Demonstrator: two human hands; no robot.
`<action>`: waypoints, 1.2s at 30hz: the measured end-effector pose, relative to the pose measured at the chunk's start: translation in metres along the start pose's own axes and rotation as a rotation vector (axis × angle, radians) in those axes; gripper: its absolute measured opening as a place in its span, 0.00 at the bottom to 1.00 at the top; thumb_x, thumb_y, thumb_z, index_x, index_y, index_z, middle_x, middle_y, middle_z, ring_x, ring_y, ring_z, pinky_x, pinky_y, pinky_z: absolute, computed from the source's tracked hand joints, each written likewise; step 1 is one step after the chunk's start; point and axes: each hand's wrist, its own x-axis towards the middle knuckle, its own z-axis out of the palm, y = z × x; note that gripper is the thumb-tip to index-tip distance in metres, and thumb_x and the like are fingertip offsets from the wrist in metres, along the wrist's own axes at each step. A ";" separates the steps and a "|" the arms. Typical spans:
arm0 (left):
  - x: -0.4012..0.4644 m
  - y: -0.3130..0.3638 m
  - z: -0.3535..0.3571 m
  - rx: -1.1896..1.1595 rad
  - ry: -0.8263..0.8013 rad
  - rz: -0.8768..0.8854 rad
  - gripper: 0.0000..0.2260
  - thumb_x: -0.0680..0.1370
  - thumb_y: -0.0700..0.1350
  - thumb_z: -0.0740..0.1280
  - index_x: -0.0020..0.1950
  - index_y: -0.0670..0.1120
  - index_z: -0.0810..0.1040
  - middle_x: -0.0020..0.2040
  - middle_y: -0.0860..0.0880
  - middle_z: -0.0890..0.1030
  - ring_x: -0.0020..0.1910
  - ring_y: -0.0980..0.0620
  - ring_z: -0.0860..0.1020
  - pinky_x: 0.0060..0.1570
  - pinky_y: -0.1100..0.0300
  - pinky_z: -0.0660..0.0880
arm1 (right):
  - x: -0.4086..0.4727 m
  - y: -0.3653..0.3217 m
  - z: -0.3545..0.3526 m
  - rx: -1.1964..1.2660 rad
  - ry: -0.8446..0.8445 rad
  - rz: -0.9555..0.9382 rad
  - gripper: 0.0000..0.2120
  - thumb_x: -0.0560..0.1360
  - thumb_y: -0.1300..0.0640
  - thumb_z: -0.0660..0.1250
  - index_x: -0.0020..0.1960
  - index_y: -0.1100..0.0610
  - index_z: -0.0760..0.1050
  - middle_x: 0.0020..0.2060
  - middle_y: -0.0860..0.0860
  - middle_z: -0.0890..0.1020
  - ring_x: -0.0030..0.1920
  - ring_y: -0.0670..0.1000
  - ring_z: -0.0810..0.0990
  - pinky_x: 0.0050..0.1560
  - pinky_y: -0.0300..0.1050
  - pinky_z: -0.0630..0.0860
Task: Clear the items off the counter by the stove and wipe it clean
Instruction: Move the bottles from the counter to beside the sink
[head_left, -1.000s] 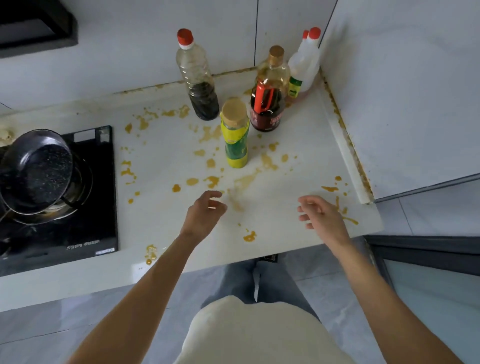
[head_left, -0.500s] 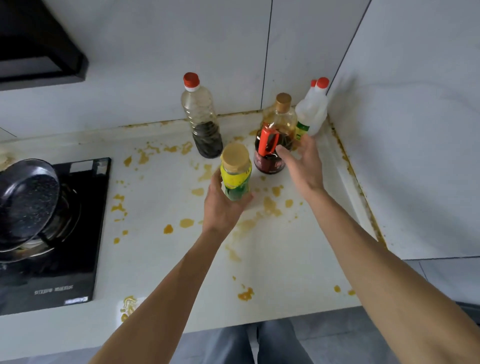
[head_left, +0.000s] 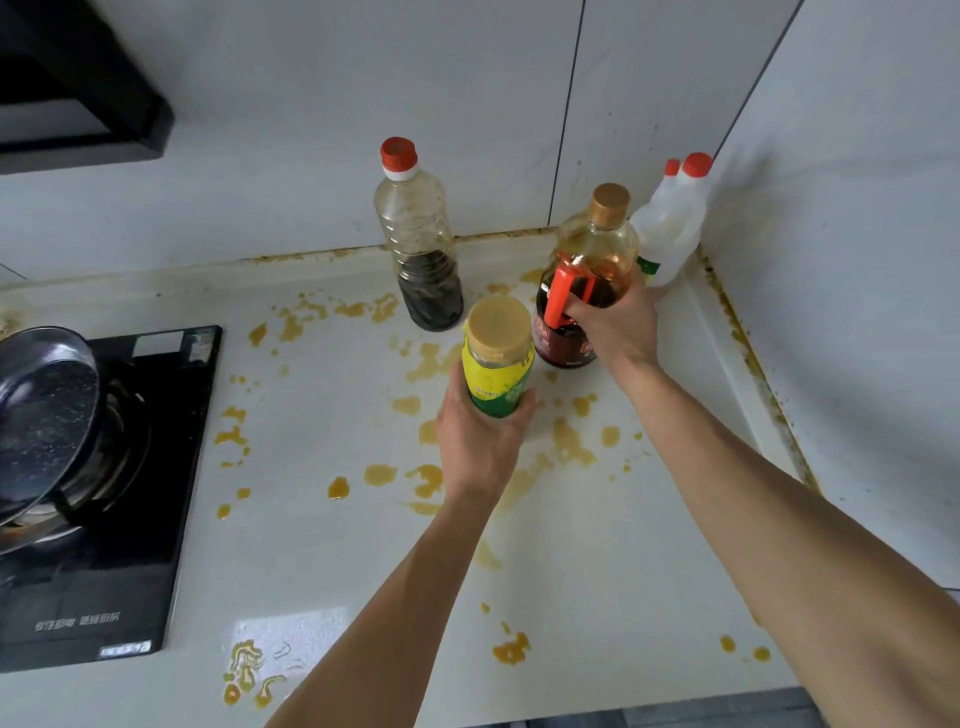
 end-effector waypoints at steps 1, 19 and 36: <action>0.002 -0.001 0.000 0.007 0.003 -0.007 0.27 0.68 0.54 0.79 0.66 0.60 0.76 0.50 0.71 0.82 0.49 0.67 0.82 0.44 0.77 0.75 | 0.000 0.000 0.000 -0.012 0.006 0.002 0.26 0.61 0.40 0.81 0.54 0.33 0.72 0.47 0.32 0.81 0.49 0.29 0.78 0.49 0.26 0.71; -0.023 0.026 -0.096 0.129 -0.099 -0.061 0.20 0.63 0.57 0.78 0.53 0.61 0.77 0.42 0.74 0.81 0.43 0.70 0.81 0.38 0.76 0.75 | -0.068 -0.045 -0.071 -0.021 0.026 0.034 0.32 0.54 0.34 0.83 0.56 0.35 0.78 0.47 0.28 0.84 0.48 0.30 0.82 0.43 0.22 0.75; -0.132 0.021 -0.188 0.207 -0.177 -0.198 0.28 0.64 0.58 0.79 0.61 0.52 0.80 0.48 0.61 0.84 0.47 0.62 0.84 0.45 0.63 0.81 | -0.265 -0.039 -0.133 -0.113 -0.117 0.177 0.30 0.62 0.38 0.83 0.60 0.43 0.80 0.51 0.38 0.87 0.54 0.37 0.84 0.59 0.42 0.80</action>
